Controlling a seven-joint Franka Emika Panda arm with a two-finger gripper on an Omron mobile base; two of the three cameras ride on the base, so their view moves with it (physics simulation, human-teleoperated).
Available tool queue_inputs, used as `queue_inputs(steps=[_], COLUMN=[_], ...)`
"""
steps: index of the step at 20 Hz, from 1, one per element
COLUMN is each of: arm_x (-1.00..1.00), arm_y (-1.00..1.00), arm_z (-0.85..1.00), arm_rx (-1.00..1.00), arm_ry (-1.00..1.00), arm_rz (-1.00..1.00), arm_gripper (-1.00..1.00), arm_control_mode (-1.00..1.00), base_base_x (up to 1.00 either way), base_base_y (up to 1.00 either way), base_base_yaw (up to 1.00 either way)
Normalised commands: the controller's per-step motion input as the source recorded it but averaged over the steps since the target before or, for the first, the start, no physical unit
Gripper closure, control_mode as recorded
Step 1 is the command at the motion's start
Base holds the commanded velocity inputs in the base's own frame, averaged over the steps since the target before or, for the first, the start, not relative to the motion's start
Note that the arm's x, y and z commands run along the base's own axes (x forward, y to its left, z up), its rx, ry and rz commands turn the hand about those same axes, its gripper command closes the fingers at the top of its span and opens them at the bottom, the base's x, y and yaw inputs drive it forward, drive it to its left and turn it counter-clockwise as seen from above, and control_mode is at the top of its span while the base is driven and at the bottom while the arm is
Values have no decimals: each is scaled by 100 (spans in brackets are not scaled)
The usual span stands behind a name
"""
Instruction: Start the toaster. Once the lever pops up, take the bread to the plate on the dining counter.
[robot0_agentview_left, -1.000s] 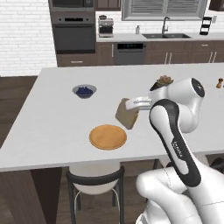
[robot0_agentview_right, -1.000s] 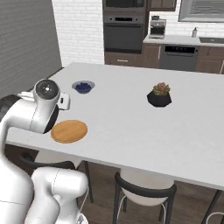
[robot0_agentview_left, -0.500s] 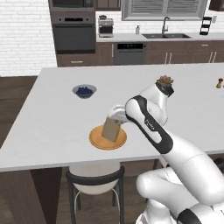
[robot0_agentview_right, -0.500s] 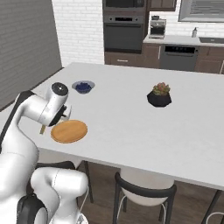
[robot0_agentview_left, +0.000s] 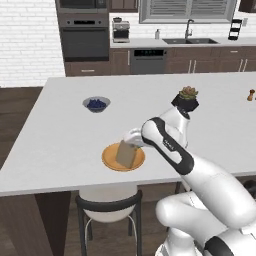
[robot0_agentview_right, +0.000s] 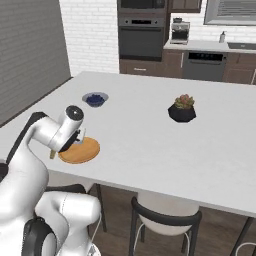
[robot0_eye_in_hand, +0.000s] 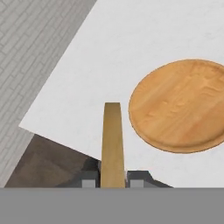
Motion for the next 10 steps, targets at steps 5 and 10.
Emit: queue_inputs(steps=[5, 10], arm_x=[48, 59], arm_y=[0, 0], arm_z=[-18, -17], arm_rx=[0, 0], arm_ry=[0, 0], arm_rz=[0, 1], arm_gripper=[100, 100], arm_control_mode=[-100, -100], base_base_x=[0, 0], base_base_y=[0, 0], base_base_yaw=[0, 0])
